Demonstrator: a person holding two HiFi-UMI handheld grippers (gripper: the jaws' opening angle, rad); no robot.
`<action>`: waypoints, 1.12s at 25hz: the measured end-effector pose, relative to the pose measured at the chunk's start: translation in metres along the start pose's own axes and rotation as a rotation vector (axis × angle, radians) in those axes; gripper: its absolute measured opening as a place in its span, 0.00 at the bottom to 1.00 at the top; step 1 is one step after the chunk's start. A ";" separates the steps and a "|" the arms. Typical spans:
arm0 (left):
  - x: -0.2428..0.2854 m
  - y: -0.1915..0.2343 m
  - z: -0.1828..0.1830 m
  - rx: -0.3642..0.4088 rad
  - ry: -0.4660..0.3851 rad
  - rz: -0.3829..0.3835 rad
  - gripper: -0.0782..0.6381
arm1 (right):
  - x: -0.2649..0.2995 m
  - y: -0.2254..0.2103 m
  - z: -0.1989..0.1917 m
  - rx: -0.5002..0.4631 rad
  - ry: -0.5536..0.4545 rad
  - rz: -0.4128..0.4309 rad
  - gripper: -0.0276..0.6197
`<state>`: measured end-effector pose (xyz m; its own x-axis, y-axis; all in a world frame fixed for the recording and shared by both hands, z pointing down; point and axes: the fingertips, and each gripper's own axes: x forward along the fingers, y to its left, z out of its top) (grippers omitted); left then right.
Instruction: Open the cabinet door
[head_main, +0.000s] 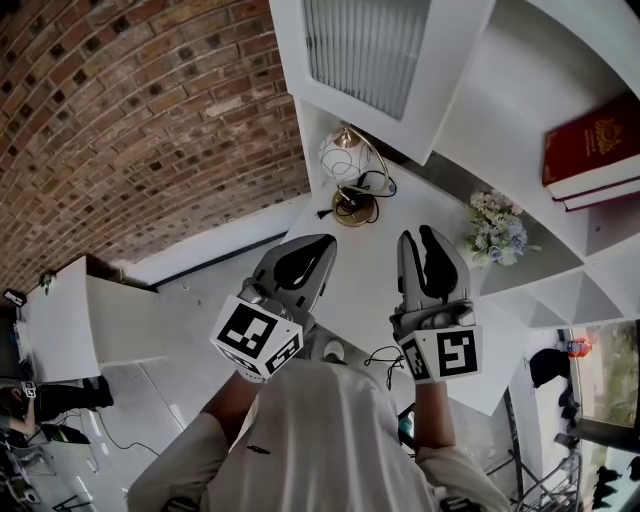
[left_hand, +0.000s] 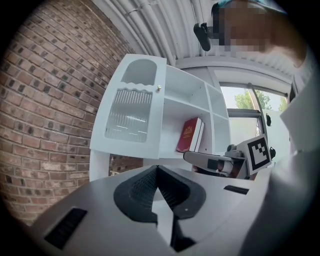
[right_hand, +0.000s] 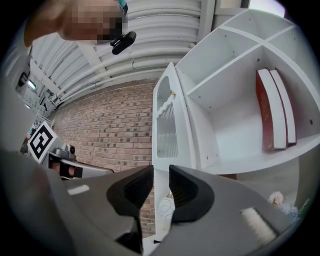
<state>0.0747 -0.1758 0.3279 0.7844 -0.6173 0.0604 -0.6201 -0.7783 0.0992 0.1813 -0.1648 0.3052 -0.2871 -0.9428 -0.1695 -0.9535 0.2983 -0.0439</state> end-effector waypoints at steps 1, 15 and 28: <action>0.003 0.001 0.000 0.001 0.001 0.000 0.12 | 0.002 -0.002 0.001 -0.001 0.000 -0.004 0.19; 0.031 0.019 -0.001 0.002 0.013 0.001 0.12 | 0.024 -0.031 0.010 -0.036 -0.011 -0.057 0.28; 0.051 0.032 0.010 0.013 0.002 -0.008 0.12 | 0.053 -0.049 0.021 -0.053 -0.028 -0.066 0.32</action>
<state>0.0946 -0.2328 0.3246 0.7891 -0.6111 0.0621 -0.6142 -0.7844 0.0863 0.2153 -0.2261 0.2782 -0.2219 -0.9552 -0.1958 -0.9739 0.2271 -0.0039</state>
